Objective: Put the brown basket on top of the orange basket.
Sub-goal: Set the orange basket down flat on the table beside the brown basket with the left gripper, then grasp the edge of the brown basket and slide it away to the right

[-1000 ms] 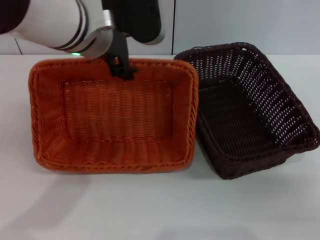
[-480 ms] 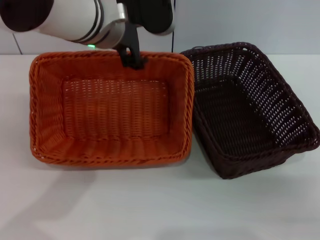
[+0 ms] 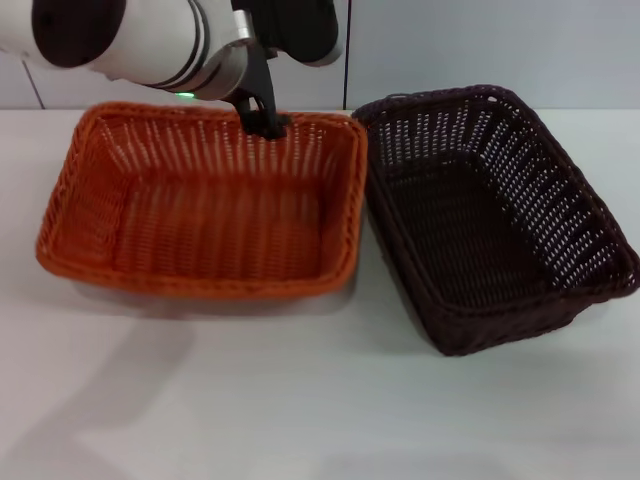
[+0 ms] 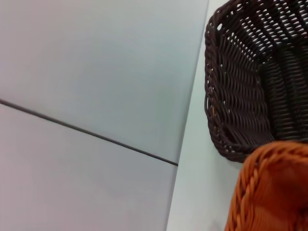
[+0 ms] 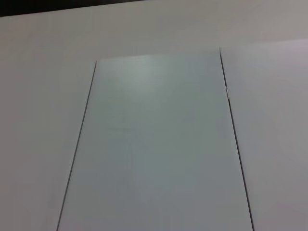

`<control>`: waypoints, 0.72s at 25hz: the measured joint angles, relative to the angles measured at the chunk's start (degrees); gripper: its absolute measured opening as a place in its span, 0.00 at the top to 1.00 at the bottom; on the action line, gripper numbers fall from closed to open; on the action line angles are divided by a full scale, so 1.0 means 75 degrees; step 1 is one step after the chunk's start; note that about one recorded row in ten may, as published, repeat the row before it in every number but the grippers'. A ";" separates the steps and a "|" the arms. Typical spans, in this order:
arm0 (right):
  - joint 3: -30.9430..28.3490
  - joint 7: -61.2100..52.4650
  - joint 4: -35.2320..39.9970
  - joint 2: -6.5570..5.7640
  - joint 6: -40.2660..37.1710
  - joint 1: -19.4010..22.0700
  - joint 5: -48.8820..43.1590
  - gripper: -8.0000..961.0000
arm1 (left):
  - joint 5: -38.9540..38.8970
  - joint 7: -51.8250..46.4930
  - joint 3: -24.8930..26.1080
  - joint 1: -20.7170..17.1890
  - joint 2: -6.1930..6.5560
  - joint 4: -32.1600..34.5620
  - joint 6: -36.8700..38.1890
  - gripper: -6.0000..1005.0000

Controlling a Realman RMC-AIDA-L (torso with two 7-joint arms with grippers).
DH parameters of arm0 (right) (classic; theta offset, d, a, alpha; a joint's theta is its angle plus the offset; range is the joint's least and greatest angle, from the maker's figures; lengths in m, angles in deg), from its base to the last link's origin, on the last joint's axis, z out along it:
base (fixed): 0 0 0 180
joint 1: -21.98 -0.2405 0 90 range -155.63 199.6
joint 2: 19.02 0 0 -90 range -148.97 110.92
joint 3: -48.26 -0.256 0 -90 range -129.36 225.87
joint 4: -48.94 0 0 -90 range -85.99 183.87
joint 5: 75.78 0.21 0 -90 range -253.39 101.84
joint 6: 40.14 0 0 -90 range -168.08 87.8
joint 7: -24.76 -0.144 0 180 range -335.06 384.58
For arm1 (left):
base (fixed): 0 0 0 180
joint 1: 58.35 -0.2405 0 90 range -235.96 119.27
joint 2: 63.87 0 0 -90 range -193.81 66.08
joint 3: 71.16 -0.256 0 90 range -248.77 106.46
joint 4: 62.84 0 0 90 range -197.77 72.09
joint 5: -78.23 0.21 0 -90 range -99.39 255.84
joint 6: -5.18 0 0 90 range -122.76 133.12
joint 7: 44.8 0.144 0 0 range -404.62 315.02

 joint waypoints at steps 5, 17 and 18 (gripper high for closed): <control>0.0001 0.0001 0.0001 0.0008 0.0006 0.0016 0.0000 0.16 | 0.0006 -0.0244 -0.0032 -0.0564 0.0001 -0.0956 -0.0018 0.24; -0.0097 0.0042 0.0038 0.0008 0.0204 -0.0113 0.0067 0.16 | -0.0080 -0.2973 -0.1666 -0.5434 -0.0005 -0.3645 0.6882 0.24; -0.0098 0.0042 0.0057 -0.0001 0.0276 -0.0158 0.0071 0.16 | -0.0160 -0.3392 -0.2040 -0.6315 0.0001 -0.3291 0.9048 0.24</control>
